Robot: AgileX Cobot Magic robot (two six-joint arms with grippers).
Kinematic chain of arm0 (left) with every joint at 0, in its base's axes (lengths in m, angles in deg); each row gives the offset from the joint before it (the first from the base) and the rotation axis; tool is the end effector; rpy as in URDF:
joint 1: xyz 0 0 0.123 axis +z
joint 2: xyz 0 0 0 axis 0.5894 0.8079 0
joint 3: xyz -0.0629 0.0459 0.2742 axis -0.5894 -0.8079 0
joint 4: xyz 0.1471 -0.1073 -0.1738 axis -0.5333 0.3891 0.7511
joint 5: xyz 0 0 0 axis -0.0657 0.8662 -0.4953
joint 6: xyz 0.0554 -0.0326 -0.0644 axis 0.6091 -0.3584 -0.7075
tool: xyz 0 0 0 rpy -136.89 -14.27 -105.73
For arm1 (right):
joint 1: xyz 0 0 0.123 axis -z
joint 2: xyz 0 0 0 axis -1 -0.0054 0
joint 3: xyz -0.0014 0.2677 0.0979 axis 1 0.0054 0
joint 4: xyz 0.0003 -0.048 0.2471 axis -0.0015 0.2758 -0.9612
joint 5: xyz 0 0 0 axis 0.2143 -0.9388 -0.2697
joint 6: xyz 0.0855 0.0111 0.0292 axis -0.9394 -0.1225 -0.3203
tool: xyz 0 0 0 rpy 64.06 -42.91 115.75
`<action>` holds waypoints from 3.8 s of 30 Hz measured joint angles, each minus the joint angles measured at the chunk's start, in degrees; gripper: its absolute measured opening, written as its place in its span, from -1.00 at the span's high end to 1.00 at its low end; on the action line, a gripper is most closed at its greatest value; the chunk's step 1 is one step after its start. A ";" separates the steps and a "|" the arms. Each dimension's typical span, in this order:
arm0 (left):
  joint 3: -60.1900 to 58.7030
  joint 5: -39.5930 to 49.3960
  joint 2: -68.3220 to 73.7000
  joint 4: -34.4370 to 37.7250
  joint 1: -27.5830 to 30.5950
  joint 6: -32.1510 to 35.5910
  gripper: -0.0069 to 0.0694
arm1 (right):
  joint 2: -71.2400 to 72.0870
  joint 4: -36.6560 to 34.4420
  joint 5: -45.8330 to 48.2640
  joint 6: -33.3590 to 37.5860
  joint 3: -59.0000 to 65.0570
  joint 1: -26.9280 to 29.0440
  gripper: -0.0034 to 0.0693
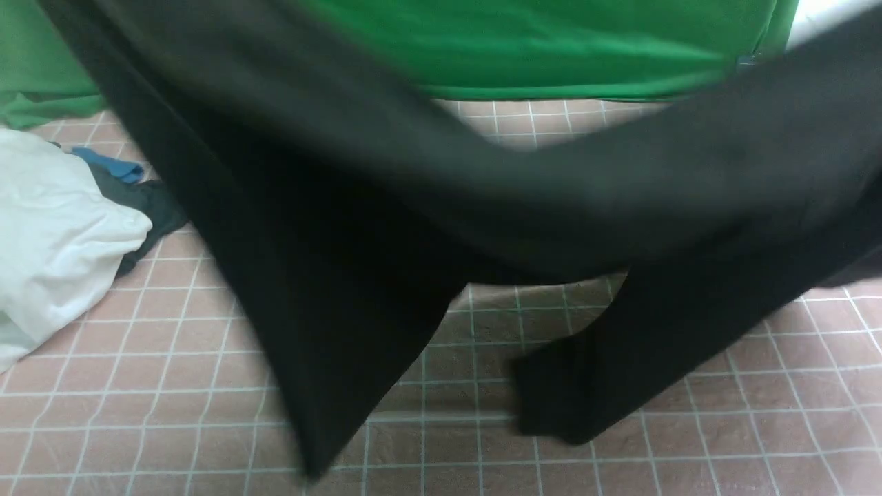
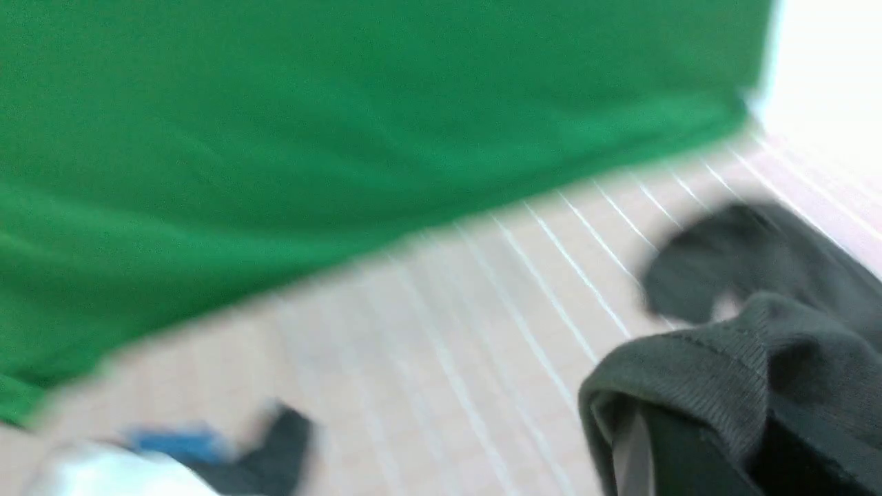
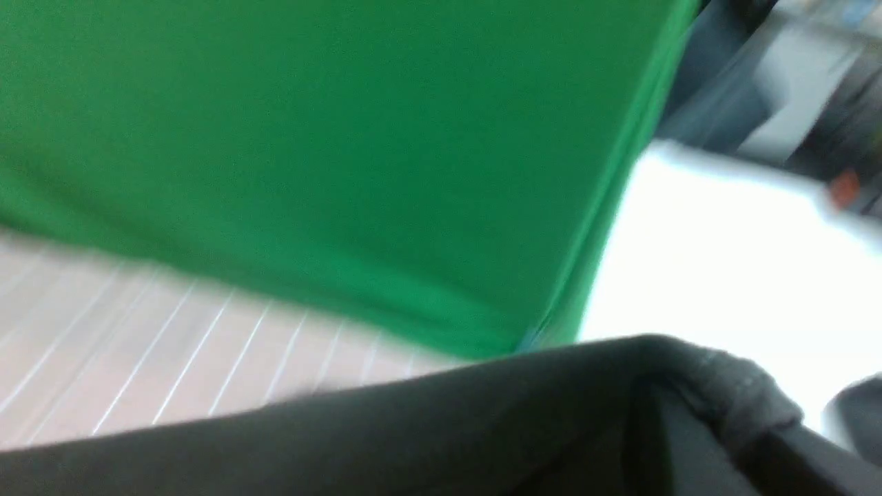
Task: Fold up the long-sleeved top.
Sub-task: Spread the long sleeves with your arms and place them on the tabletop
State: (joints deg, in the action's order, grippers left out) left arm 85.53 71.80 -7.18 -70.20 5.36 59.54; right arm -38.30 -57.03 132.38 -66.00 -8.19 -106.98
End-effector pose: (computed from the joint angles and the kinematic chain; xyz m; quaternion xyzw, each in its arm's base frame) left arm 0.1304 -0.0418 0.5448 0.1399 0.8052 0.0009 0.5762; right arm 0.1043 0.0036 0.5363 -0.0612 0.7754 -0.0582 0.6258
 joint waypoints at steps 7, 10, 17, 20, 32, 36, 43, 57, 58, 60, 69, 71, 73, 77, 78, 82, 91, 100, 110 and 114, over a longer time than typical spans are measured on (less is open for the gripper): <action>18.30 3.66 7.82 -9.92 0.00 3.48 0.72 | -8.04 4.56 2.38 5.41 -18.52 0.00 0.76; 24.58 3.66 9.73 -10.69 0.00 4.15 0.72 | -12.53 4.75 8.38 7.92 -26.60 0.00 0.76; 20.08 3.60 11.10 -6.29 0.00 5.08 0.72 | -13.89 1.01 11.74 7.54 -22.95 0.00 0.76; 12.24 3.54 13.27 -5.28 0.79 4.86 0.72 | -13.41 -1.75 11.86 6.72 -15.09 0.00 0.76; -9.97 -9.49 26.20 34.68 33.45 22.88 0.72 | -24.14 -7.34 -1.57 4.50 14.13 1.91 0.76; -9.70 -18.09 28.06 37.51 36.96 27.60 0.72 | -31.63 -8.89 -15.19 4.70 10.37 6.61 0.76; 15.80 -32.96 35.61 38.24 37.24 32.22 0.72 | -46.42 -13.73 -30.91 5.93 -25.74 12.14 0.76; 43.31 -20.16 27.12 43.99 35.52 42.15 0.72 | -45.30 -12.12 -9.21 10.13 -71.63 12.20 0.76; 39.29 -17.68 25.91 43.92 35.31 42.46 0.72 | -45.73 -11.66 -3.41 10.83 -71.16 12.22 0.76; 28.81 -13.83 23.35 42.19 34.15 42.54 0.72 | -46.47 -11.45 5.29 12.01 -67.12 12.22 0.76; -28.64 -15.45 4.02 29.55 28.58 34.14 0.72 | -26.98 -19.10 12.23 10.83 -13.53 12.33 0.76; -36.69 -16.26 -1.68 29.52 28.58 32.49 0.72 | -20.41 -20.89 12.23 9.58 -1.90 12.33 0.76; -44.61 -16.56 -7.19 29.99 28.58 31.56 0.72 | -13.16 -23.44 12.17 9.44 10.92 12.33 0.76; -50.17 -17.90 -13.93 30.59 28.52 28.39 0.72 | -6.22 -25.70 12.71 9.49 22.45 12.33 0.76; -50.55 -17.85 -14.98 30.59 28.52 26.90 0.72 | -4.66 -26.00 12.78 9.49 24.20 12.33 0.76; -50.64 -15.12 -16.74 30.74 28.52 22.19 0.72 | 0.25 -26.58 12.59 9.49 27.56 12.33 0.76; -53.51 -9.57 -8.56 37.48 28.52 22.54 0.72 | -2.64 -28.27 7.88 9.49 37.58 12.33 0.76; -32.23 -40.43 18.80 32.82 28.50 27.09 0.72 | -22.54 -28.29 -41.74 11.14 29.13 12.33 0.76; 21.76 -53.29 35.48 28.18 27.90 34.90 0.72 | -35.97 -28.35 -54.13 11.68 -22.71 14.76 0.76; 39.88 -43.06 33.99 30.30 27.49 38.26 0.72 | -36.79 -28.29 -44.10 14.95 -41.24 16.13 0.76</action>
State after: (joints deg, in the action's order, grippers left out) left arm 125.42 28.74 26.81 -39.90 32.85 97.80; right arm -75.08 -85.32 88.28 -51.05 -49.43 -90.84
